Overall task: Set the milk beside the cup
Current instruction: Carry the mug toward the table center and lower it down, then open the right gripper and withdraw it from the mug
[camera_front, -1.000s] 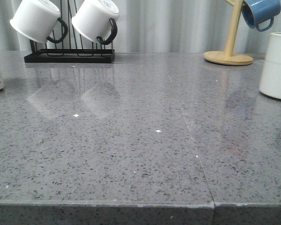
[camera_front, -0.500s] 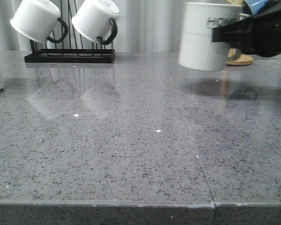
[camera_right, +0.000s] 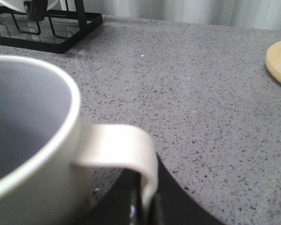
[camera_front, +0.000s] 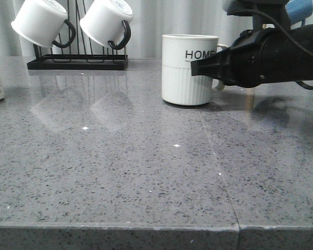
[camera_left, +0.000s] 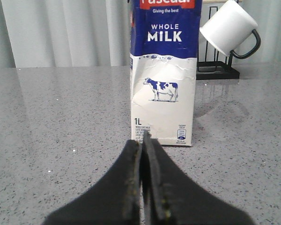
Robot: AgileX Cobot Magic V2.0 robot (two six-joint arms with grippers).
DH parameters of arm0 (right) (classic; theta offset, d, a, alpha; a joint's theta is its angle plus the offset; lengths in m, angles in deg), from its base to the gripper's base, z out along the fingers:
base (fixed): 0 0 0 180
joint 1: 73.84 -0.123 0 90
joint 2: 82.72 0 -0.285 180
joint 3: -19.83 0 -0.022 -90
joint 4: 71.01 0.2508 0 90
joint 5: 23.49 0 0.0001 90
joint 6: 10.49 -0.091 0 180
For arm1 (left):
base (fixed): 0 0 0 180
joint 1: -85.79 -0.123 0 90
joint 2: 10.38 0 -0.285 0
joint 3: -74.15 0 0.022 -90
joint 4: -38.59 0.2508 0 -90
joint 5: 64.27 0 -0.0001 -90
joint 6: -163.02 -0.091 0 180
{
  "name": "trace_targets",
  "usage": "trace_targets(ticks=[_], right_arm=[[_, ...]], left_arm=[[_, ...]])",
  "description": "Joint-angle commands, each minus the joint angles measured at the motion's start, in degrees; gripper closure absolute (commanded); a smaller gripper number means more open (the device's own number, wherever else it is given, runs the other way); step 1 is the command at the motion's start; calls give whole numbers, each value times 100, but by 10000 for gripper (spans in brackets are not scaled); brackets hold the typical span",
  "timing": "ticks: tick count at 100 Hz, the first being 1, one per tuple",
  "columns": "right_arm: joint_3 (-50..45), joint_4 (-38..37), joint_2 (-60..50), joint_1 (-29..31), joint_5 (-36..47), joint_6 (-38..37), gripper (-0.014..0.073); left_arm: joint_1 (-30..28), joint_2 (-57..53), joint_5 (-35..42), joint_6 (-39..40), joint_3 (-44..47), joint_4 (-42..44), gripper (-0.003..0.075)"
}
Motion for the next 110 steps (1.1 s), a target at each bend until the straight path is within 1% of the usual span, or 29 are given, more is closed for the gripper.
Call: trace_targets(ticks=[1,9,14,26,31,34,65,93,100,110], right_arm=[[165,-58,-215,5,535,21,657],[165,-58,-215,5,529,21,631],[165,-58,-215,5,522,21,577],[165,-58,-220,5,522,21,392],[165,-58,-230,5,522,21,351],[156,-58,-236,5,522,21,343],[-113,-58,-462,5,589,21,344],[-838,-58,-1189,5,569,26,353],[-1101,-58,-1470,5,562,26,398],[-1535,-58,-1954,5,526,26,513]], left_arm=[[10,-162,415,16,342,-37,741],[10,-162,415,16,342,-37,741],[10,-162,415,16,342,-37,741],[10,-162,415,16,342,-37,741],[10,-162,415,16,342,-37,741],[10,-162,415,16,342,-37,741],[10,-162,415,16,342,-37,741],[10,-162,415,16,342,-37,741],[10,-162,415,16,342,-37,741],[10,-162,415,16,342,-37,741]])
